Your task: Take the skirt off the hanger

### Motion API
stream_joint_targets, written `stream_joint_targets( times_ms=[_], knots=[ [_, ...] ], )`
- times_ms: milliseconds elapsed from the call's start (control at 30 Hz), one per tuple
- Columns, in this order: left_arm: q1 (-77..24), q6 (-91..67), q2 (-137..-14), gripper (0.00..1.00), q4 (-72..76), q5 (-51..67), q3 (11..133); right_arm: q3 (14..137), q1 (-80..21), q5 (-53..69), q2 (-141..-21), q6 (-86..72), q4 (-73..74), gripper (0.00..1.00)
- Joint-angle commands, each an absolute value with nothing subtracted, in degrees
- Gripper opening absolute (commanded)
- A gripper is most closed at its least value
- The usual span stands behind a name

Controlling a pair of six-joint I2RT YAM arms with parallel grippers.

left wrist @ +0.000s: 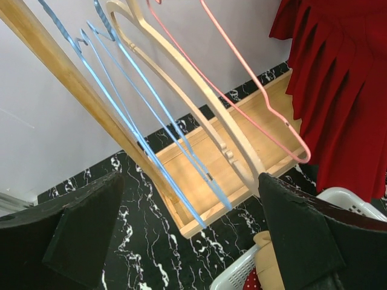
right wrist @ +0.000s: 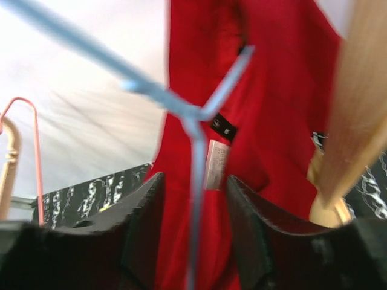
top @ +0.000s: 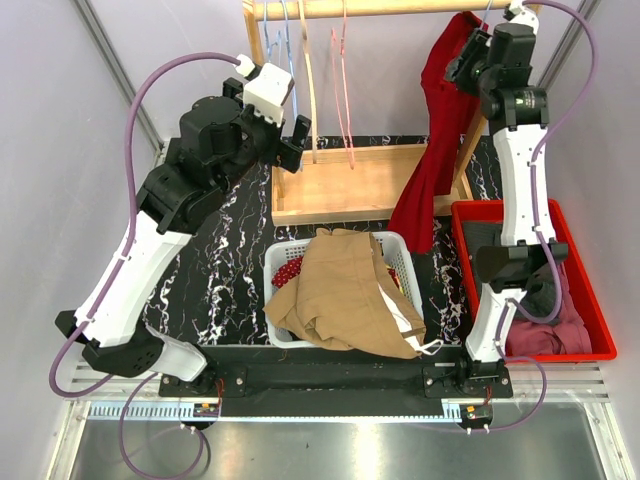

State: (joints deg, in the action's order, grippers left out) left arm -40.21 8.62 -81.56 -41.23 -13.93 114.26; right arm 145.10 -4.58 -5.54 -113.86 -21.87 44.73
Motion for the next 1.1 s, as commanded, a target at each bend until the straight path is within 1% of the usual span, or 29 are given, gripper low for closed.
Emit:
stream_joint_targets(
  times_ms=[0, 33, 100, 133, 167, 200, 367, 500, 633, 800, 967, 1067],
  knots=[
    [-40.3, 9.3, -80.0, 0.99, -39.7, -14.1, 114.5, 150.2, -6.0, -5.8, -115.5, -20.6, 42.4, 0.47],
    [-40.3, 9.2, -79.9, 0.99, -39.7, -14.2, 114.4, 150.2, -6.1, -5.8, -115.7, -20.7, 42.5, 0.37],
    [-40.3, 9.5, -79.8, 0.99, -39.7, -14.3, 114.3, 150.0, -6.6, -6.6, -115.8, -20.7, 43.1, 0.24],
    [-40.3, 9.4, -79.6, 0.99, -39.7, -14.8, 113.9, 149.9, -6.9, -7.2, -115.8, -20.4, 43.1, 0.16],
    [-40.3, 9.8, -79.5, 0.99, -39.6, -14.9, 113.7, 149.9, -7.3, -7.7, -115.8, -19.3, 43.0, 0.05],
    [-40.3, 9.8, -79.5, 0.99, -39.5, -15.1, 113.5, 150.4, -7.6, -8.7, -115.8, -18.8, 42.9, 0.00],
    [-40.3, 9.9, -79.1, 0.99, -39.3, -15.7, 112.7, 152.7, -9.1, -9.1, -115.8, -16.6, 41.6, 0.00],
    [-40.3, 10.0, -79.0, 0.99, -39.3, -15.7, 112.6, 158.0, -10.6, -5.4, -116.5, -15.8, 38.4, 0.00],
    [-40.3, 9.9, -78.8, 0.98, -39.1, -15.9, 112.4, 160.7, -13.2, -1.0, -116.5, -14.5, 36.3, 0.00],
    [-40.3, 10.4, -78.0, 0.98, -38.8, -16.8, 111.4, 157.4, -14.0, 4.3, -112.3, -11.3, 36.1, 0.00],
    [-40.3, 10.5, -77.3, 0.98, -38.8, -17.0, 110.4, 153.3, -14.0, 4.7, -106.4, -9.5, 36.6, 0.00],
    [-40.3, 10.5, -76.8, 0.98, -38.6, -16.8, 110.1, 146.1, -14.0, 3.8, -100.8, -8.1, 40.1, 0.00]
  ],
)
